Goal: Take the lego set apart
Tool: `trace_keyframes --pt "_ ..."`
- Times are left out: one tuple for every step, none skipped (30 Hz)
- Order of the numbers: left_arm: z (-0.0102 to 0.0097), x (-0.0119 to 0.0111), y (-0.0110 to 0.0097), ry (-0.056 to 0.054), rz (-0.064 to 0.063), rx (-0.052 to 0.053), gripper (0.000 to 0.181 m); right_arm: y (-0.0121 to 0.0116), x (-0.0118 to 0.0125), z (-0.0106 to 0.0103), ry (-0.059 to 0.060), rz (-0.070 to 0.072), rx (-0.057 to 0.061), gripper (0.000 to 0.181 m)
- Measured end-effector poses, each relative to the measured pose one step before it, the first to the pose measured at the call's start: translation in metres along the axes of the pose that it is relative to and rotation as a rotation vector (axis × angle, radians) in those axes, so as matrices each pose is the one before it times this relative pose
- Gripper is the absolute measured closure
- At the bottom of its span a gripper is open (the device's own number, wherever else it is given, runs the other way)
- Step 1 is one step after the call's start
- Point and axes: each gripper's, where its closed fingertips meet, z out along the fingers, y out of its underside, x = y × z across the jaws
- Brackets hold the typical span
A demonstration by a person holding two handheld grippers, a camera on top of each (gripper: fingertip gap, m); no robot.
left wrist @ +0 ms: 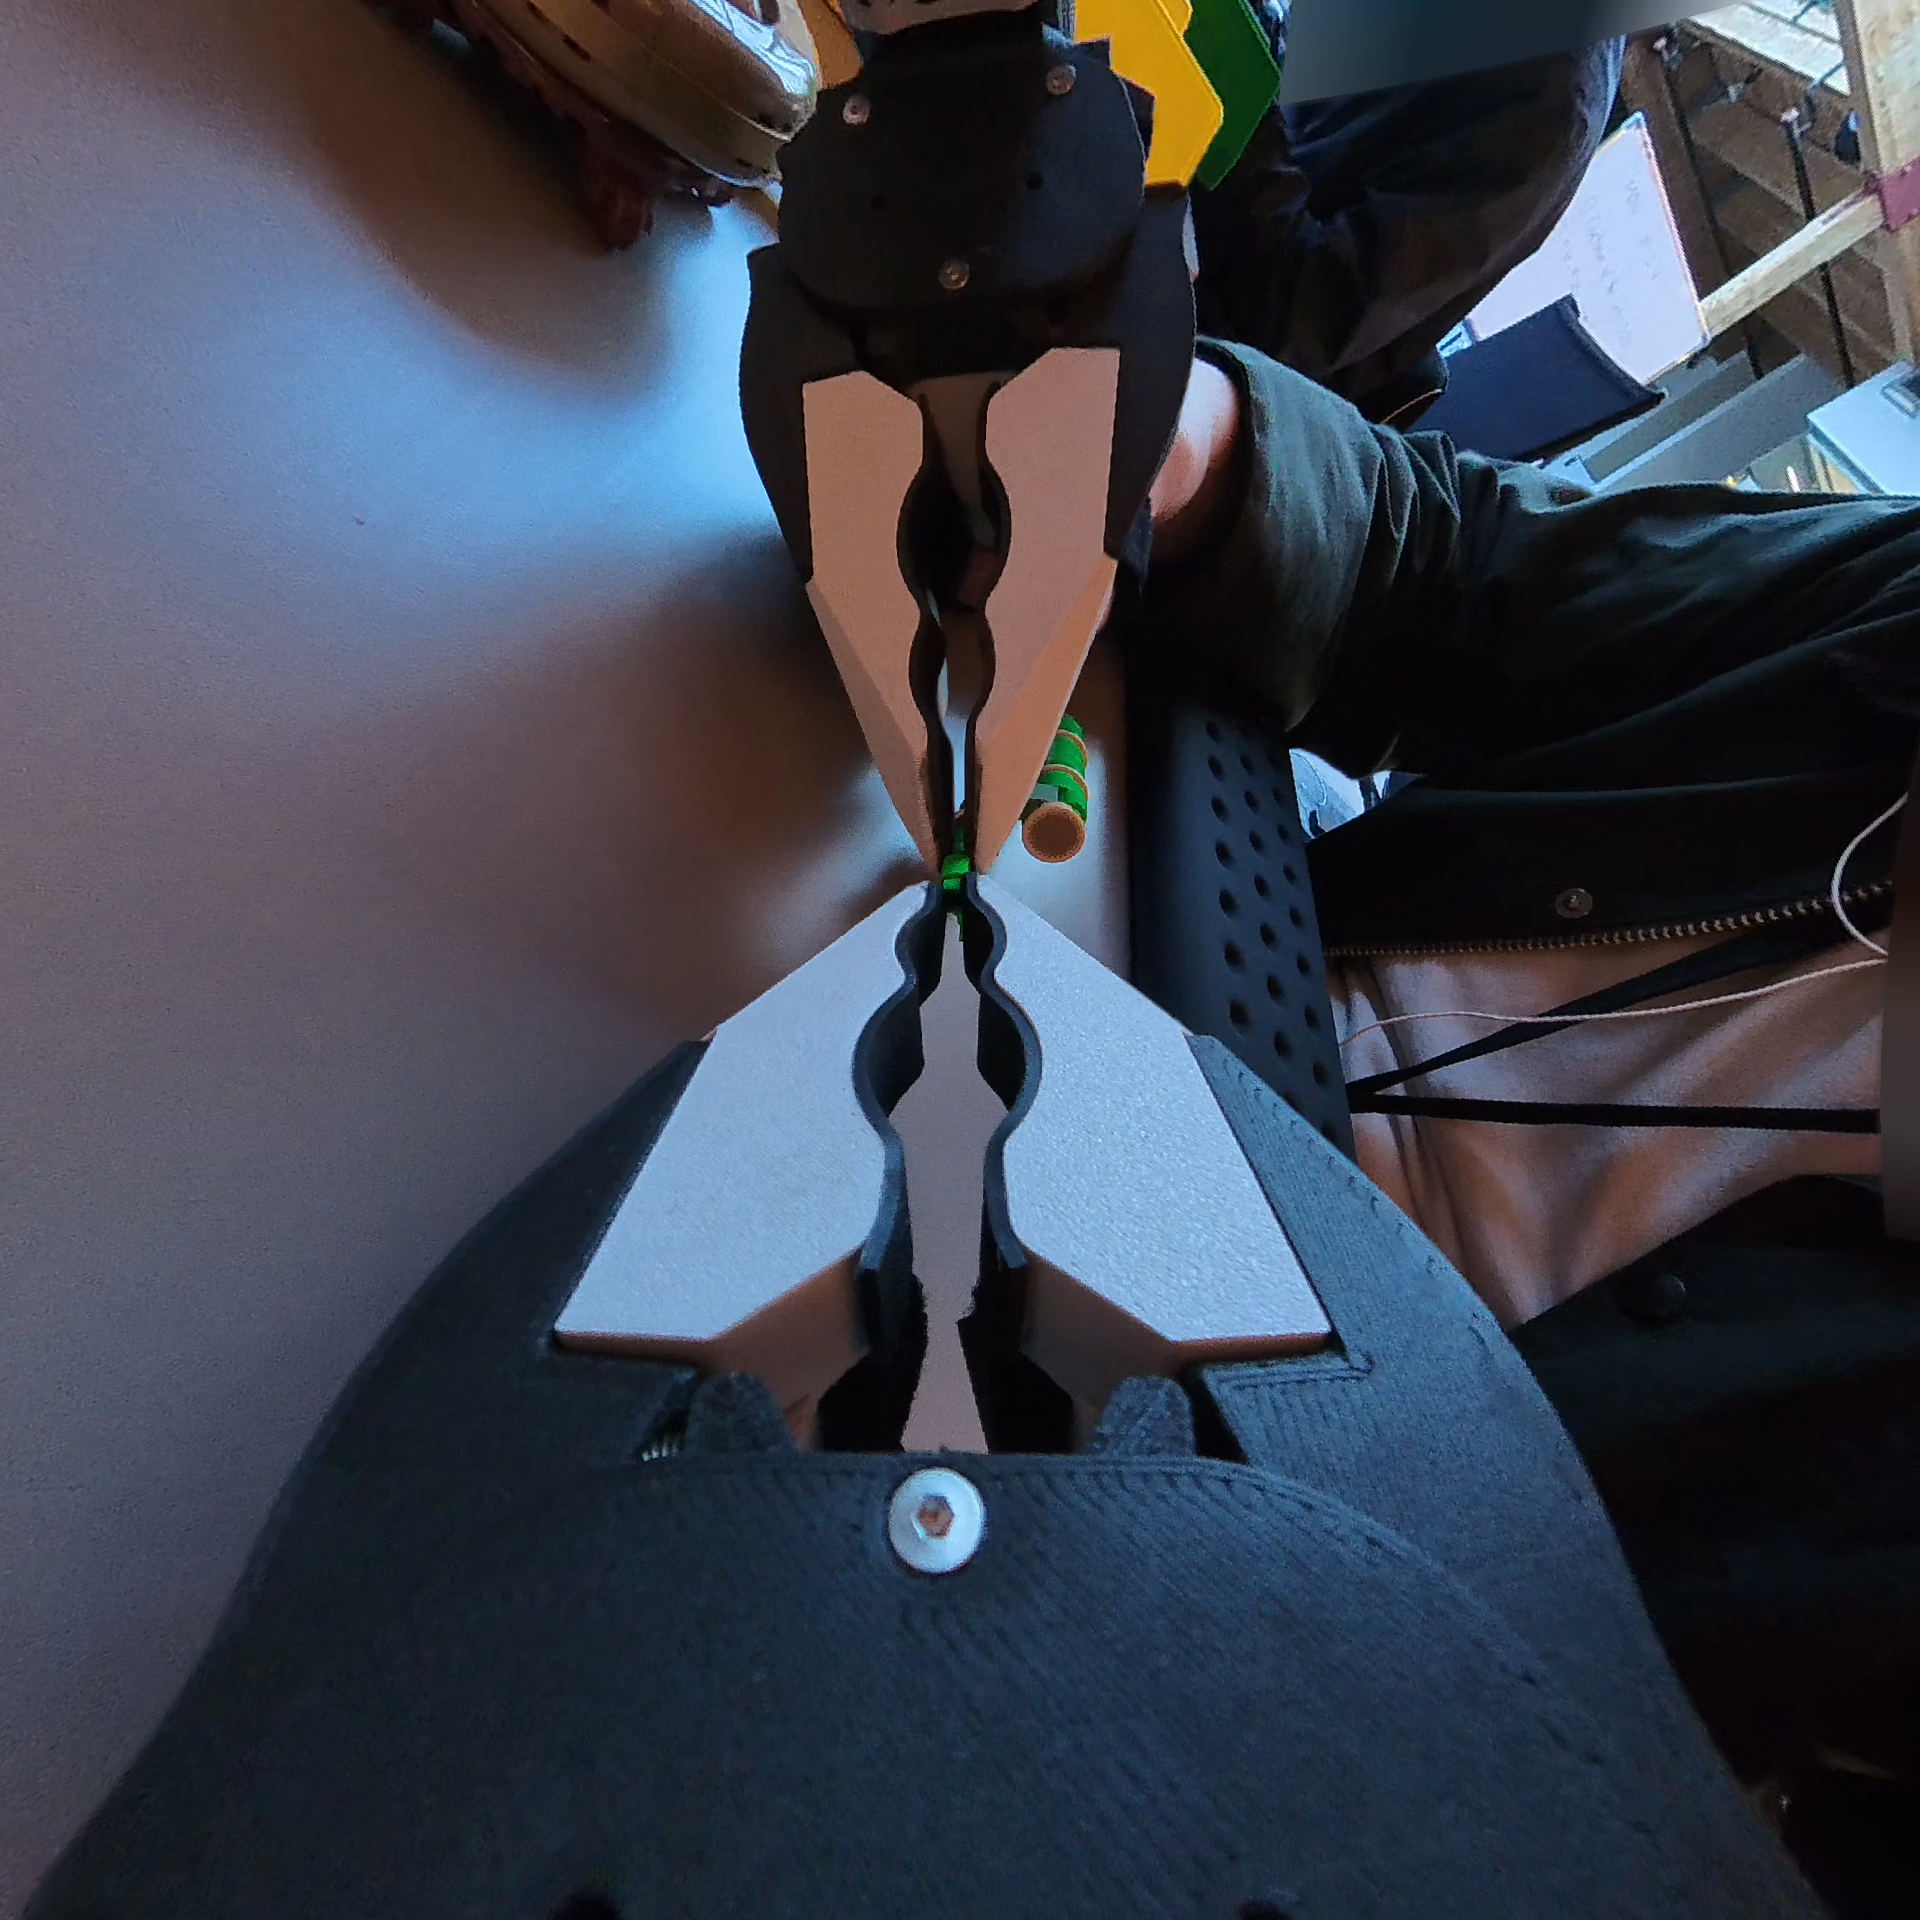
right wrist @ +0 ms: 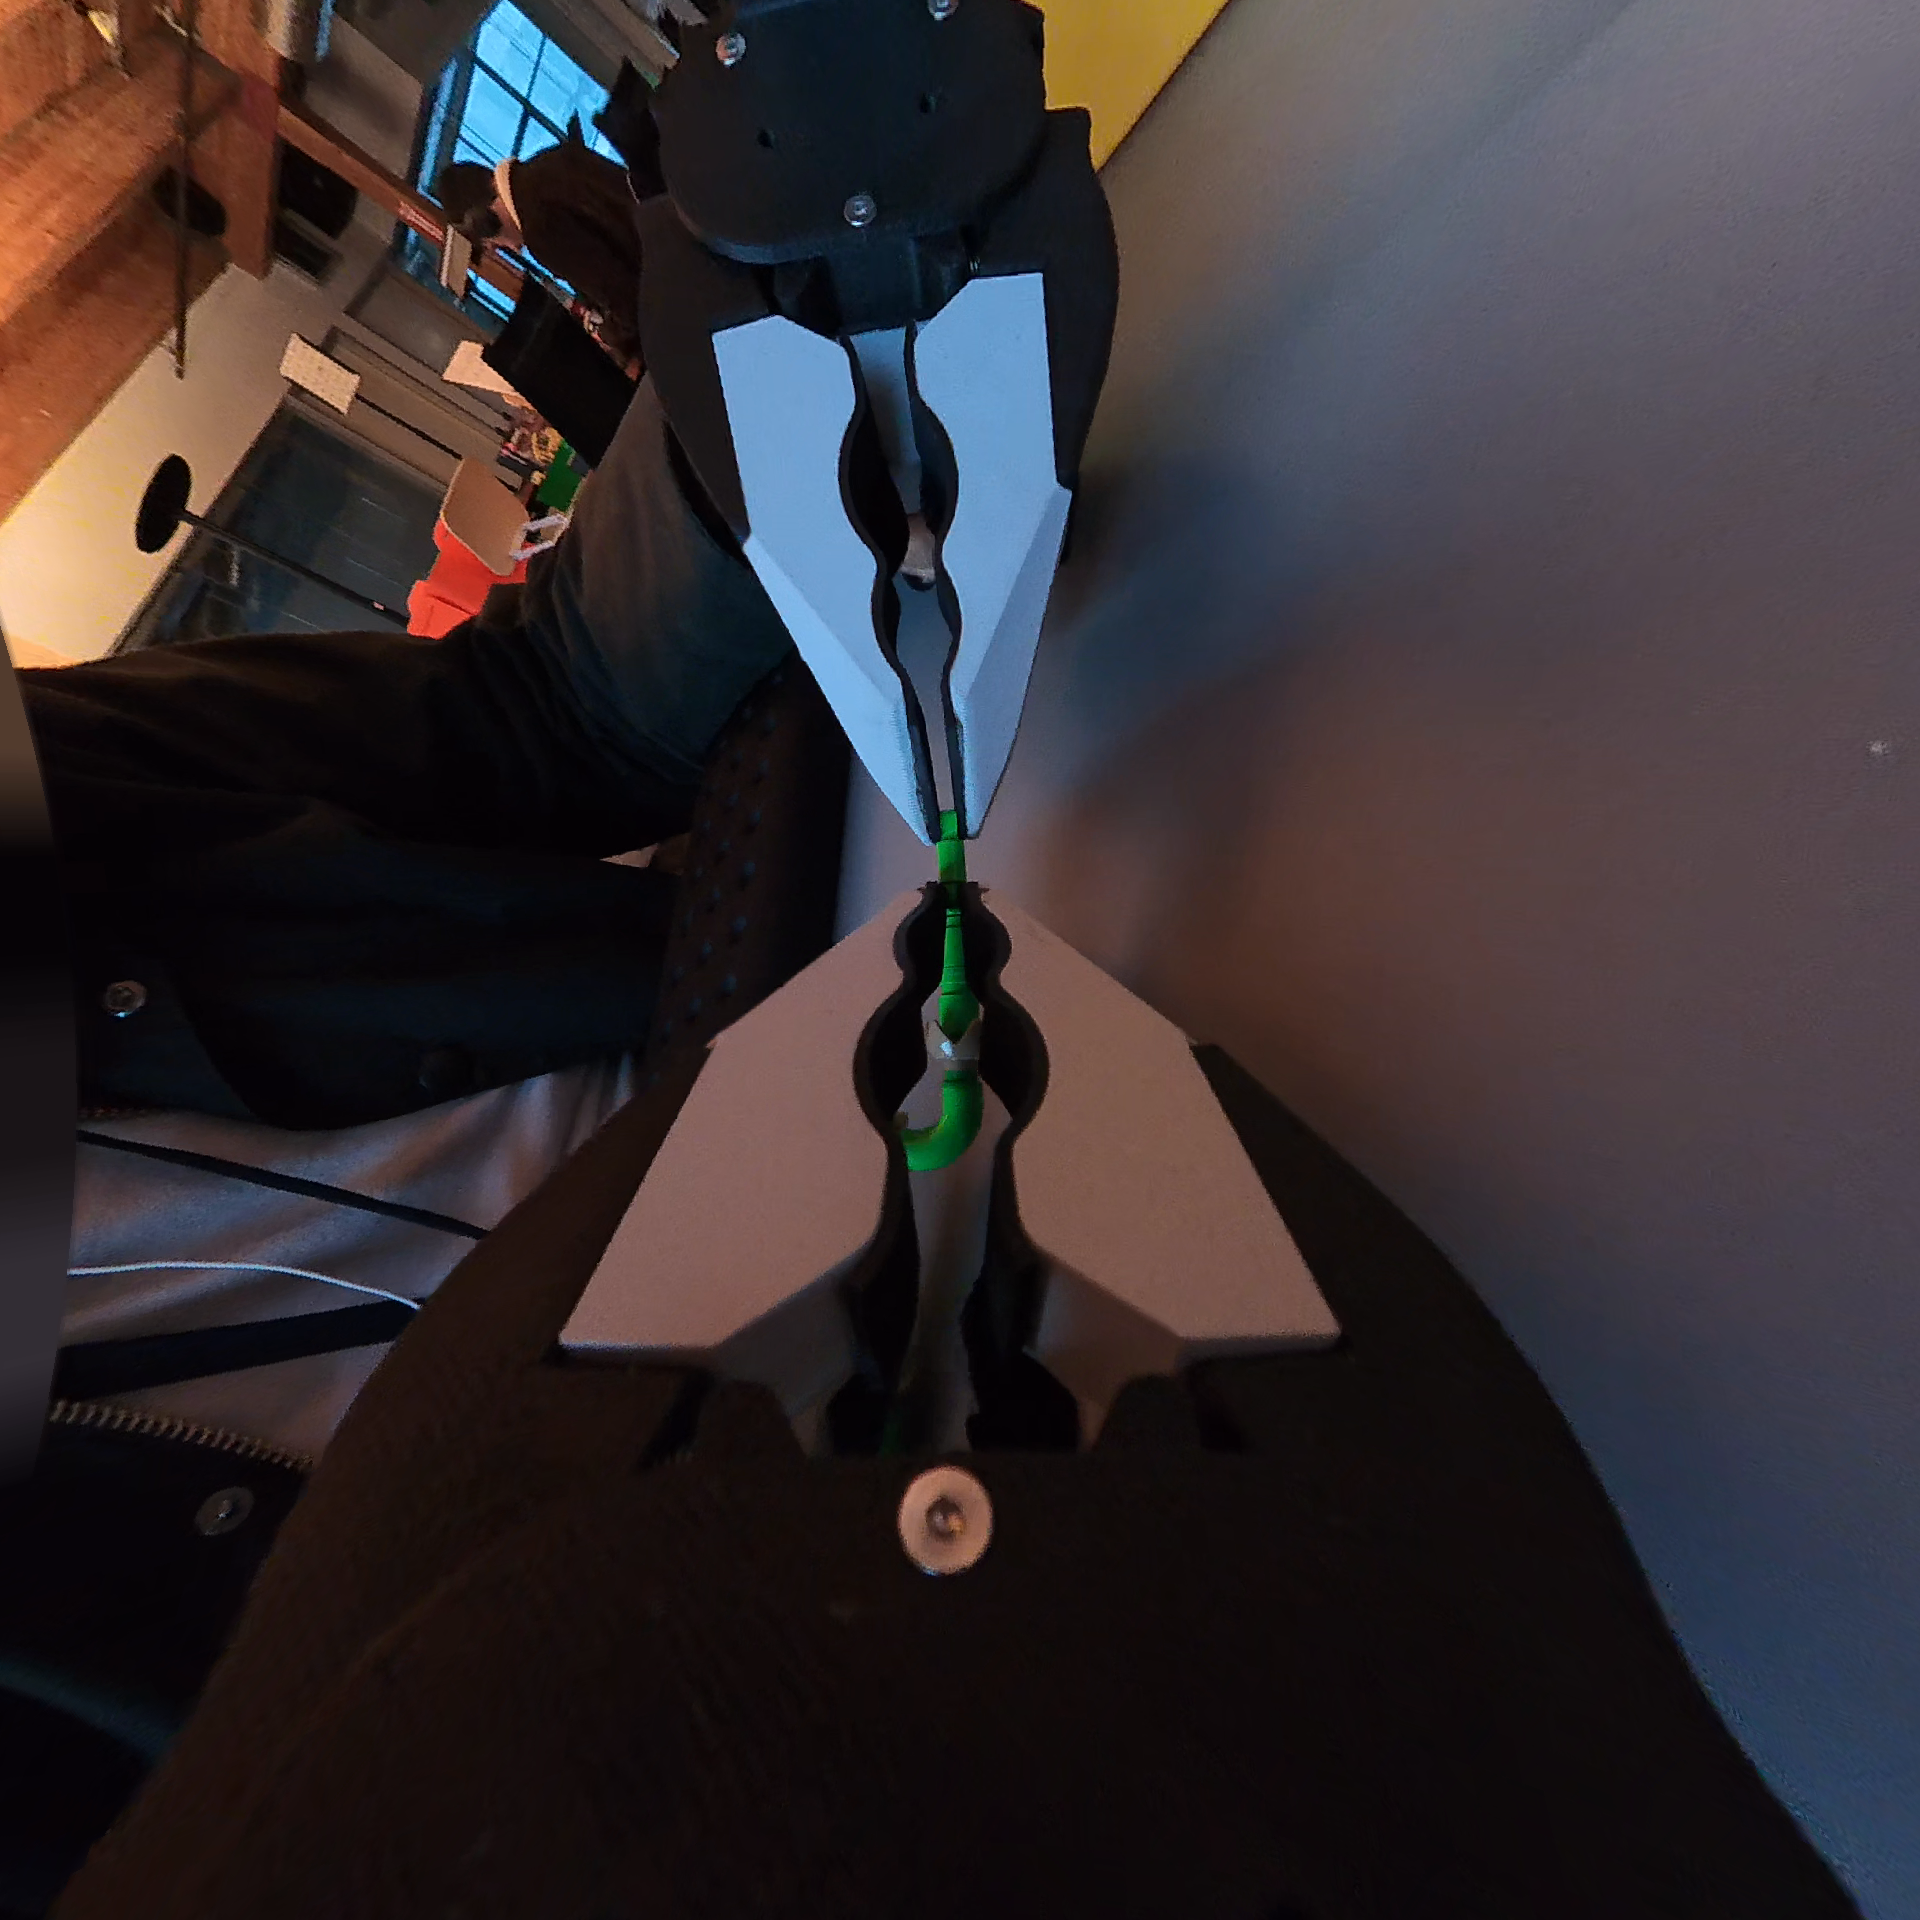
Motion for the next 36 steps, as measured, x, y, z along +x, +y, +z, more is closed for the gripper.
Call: trace_keyframes --pt "-0.00051 -0.00035 -0.00114 -0.0017 -0.0015 0.0072 0.18 -0.00112 0.00031 -0.00067 -0.0017 0.0097 0.0073 0.181" --pt "-0.00028 -0.00002 -0.0006 0.0 -0.0009 0.0035 0.18 -0.00078 0.00014 -0.00062 -0.0001 0.0056 0.0038 0.181" --pt "-0.00039 -0.0009 -0.00039 -0.0058 0.003 0.0011 0.18 -0.00053 0.00084 -0.00032 0.0073 -0.0025 0.0047 0.181" --pt "-0.00029 -0.00097 -0.00051 -0.0071 0.0065 0.0022 0.18 -0.00058 0.00091 -0.00023 0.0084 -0.0035 0.0049 0.181" --pt "0.00001 0.0002 0.00053 0.0039 0.0012 -0.0018 0.18 0.00071 -0.00036 -0.00004 -0.0023 -0.0026 -0.004 0.181" --pt "0.00035 -0.00013 0.00123 0.0057 -0.0031 -0.0043 0.18 0.00126 0.00032 0.00045 -0.0023 0.0051 -0.0073 0.181" --pt "0.00031 -0.00038 0.0011 0.0059 -0.0082 -0.0031 0.18 0.00105 0.00063 0.00026 -0.0011 0.01 -0.0053 0.181" --pt "0.00023 -0.00017 0.00071 0.0077 -0.0098 -0.0006 0.18 0.00049 0.00042 0.00001 -0.0012 0.01 -0.0028 0.181" --pt "0.0001 -0.00041 0.00066 0.0057 -0.0097 -0.002 0.181 0.00039 0.00061 0.00005 0.0026 0.0068 -0.0016 0.181" --pt "0.00026 0.00009 0.00064 0.0053 -0.006 -0.0034 0.181 0.00075 0.00008 0.00003 0.0012 0.0011 -0.002 0.18" --pt "0.00055 0.00049 0.00094 0.0035 0.0008 -0.0053 0.181 0.00107 -0.00048 0.00015 -0.0004 -0.0015 -0.0041 0.181" --pt "0.00044 0.00045 0.0009 -0.0012 0.0052 -0.0055 0.181 0.00104 -0.00024 0.00007 0.0018 -0.0011 -0.0028 0.181" --pt "0.00039 0.00033 0.00073 -0.002 0.0044 -0.0044 0.181 0.00077 -0.00014 0.00009 0.0011 -0.0003 -0.0022 0.181" --pt "0.00017 0.00015 0.00028 -0.0018 0.0033 -0.0017 0.18 0.0003 -0.00007 -0.00012 0.0006 -0.0001 0.0 0.181" --pt "-0.00009 0.00001 -0.00019 -0.001 0.001 0.0016 0.18 -0.00027 0.00004 -0.00022 -0.0002 0.0008 0.0024 0.181" --pt "-0.00028 0.00014 -0.00031 0.0035 -0.002 0.0026 0.181 -0.00051 -0.00029 -0.00031 -0.0033 0.0025 0.0039 0.181" --pt "-0.00041 0.00035 -0.00043 0.0043 -0.0023 0.0037 0.181 -0.00062 -0.00043 -0.00031 -0.004 0.0 0.0045 0.181" --pt "-0.00031 0.00028 -0.00104 0.0013 0.0017 0.0065 0.181 -0.00071 -0.00045 -0.00041 -0.0074 0.0025 0.0042 0.181" --pt "-0.00011 0.00107 -0.00134 0.0026 0.0092 0.0077 0.18 -0.00073 -0.00106 -0.00063 -0.0111 0.0021 0.0052 0.181" --pt "0.0001 0.00106 -0.00073 0.0038 0.0067 0.0046 0.18 0.00001 -0.00078 -0.00054 -0.0061 -0.0029 -0.0008 0.181" --pt "0.00001 -0.00195 0.0 -0.0096 -0.0155 0.0009 0.18 0.0014 0.00255 -0.00053 0.0167 -0.0022 -0.0102 0.181" --pt "-0.00114 -0.00225 -0.00075 -0.0055 -0.0249 0.0057 0.174 0.00173 0.00225 -0.00105 0.0174 -0.0101 -0.0118 0.181" --pt "-0.00183 0.00015 -0.00394 0.0093 -0.0225 0.0258 0.159 -0.00074 -0.00061 -0.00091 0.0 -0.0114 0.0071 0.181" --pt "-0.00164 0.00288 -0.00415 0.0242 -0.0117 0.0275 0.156 -0.00079 -0.0001 -0.00044 -0.0006 -0.0005 0.006 0.181" --pt "-0.00079 0.00123 -0.00254 0.0124 -0.0087 0.0159 0.156 0.00024 0.00024 0.00055 0.0001 0.0023 -0.0037 0.18" --pt "0.00035 -0.00191 -0.00004 -0.0094 -0.0048 0.0007 0.156 0.00042 -0.00002 0.00073 0.0014 -0.0041 -0.0053 0.18" --pt "0.0017 -0.00185 0.00171 -0.012 0.0015 -0.0112 0.156 0.00021 0.0003 0.00089 0.0068 -0.0093 -0.0042 0.181" --pt "0.00258 0.00007 0.00225 -0.0027 0.0054 -0.0167 0.156 0.00016 0.0003 0.00078 0.0053 -0.0072 -0.0044 0.18" --pt "0.00292 0.00101 0.00244 0.0014 0.006 -0.0193 0.156 -0.00033 0.0004 0.00054 0.0037 -0.0038 -0.0002 0.181" --pt "0.00286 -0.00055 0.00229 -0.0088 0.005 -0.0194 0.158 -0.00088 -0.00021 0.0002 -0.0006 -0.0036 0.004 0.181" --pt "0.00225 -0.00141 0.00212 -0.0146 0.0066 -0.0169 0.164 -0.00068 -0.00016 0.00016 -0.0006 -0.0033 0.0029 0.181" --pt "0.00164 -0.00018 0.00177 -0.0068 0.0094 -0.0137 0.175 -0.0006 -0.00031 0.00019 -0.0008 -0.0038 0.0022 0.181" --pt "0.00096 -0.00036 0.0007 -0.007 0.008 -0.0058 0.178 -0.00006 -0.00029 0.00023 -0.0008 -0.0041 -0.0001 0.181" --pt "0.00001 -0.00002 0.00009 -0.0032 0.005 -0.0004 0.178 -0.00001 -0.00012 0.00005 0.0015 -0.0046 -0.0005 0.181" --pt "-0.0003 0.00058 -0.00026 0.0041 0.0 0.0029 0.178 -0.00035 -0.00059 -0.00006 -0.0018 -0.0051 0.0022 0.181" --pt "-0.00021 0.00031 -0.00018 0.0036 -0.0021 0.0024 0.178 -0.00037 -0.00025 -0.00002 -0.001 -0.0023 0.0021 0.181"
